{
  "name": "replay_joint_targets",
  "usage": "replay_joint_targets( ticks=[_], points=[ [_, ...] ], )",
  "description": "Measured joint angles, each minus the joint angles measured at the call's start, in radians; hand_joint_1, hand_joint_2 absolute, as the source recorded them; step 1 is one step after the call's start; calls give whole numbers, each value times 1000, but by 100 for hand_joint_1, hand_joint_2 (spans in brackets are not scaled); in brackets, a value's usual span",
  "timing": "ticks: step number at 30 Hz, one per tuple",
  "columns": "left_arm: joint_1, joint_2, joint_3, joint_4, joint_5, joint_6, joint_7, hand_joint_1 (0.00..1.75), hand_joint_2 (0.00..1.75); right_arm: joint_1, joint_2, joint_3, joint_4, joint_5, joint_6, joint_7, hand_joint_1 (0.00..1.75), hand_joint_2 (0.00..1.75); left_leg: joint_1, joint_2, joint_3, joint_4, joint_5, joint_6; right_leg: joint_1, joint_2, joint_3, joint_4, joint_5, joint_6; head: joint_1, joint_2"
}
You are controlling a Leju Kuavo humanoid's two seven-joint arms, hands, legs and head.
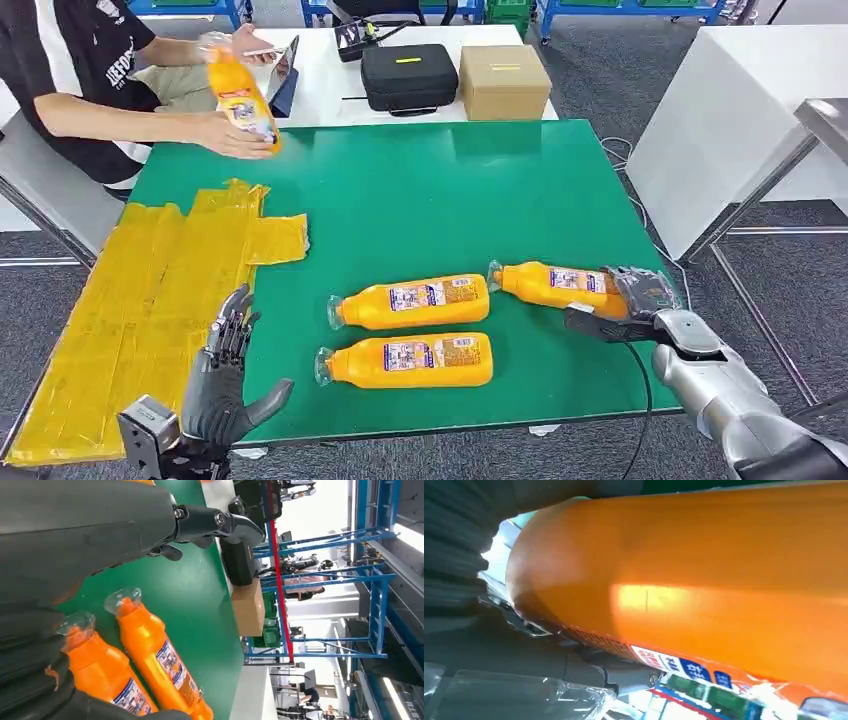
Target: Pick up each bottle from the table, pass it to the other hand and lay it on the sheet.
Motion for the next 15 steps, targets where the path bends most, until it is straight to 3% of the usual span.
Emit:
replay_joint_targets(
  ticks=[7, 15],
  points=[
    [-9, 3, 0, 11, 2, 22, 19, 0, 175, 109, 12, -131, -72, -128, -181, 47, 175, 175, -3, -7, -12, 1, 7, 6, -3, -7, 3, 1, 4, 6, 0, 0],
    [-10, 16, 0, 17, 0, 63, 34, 0, 175, 381, 60, -350, -460, -225, -280, 45, 175, 175, -2, -11, -25, 1, 6, 5, -1, -12, -9, 2, 3, 7, -1, 0]
  ],
)
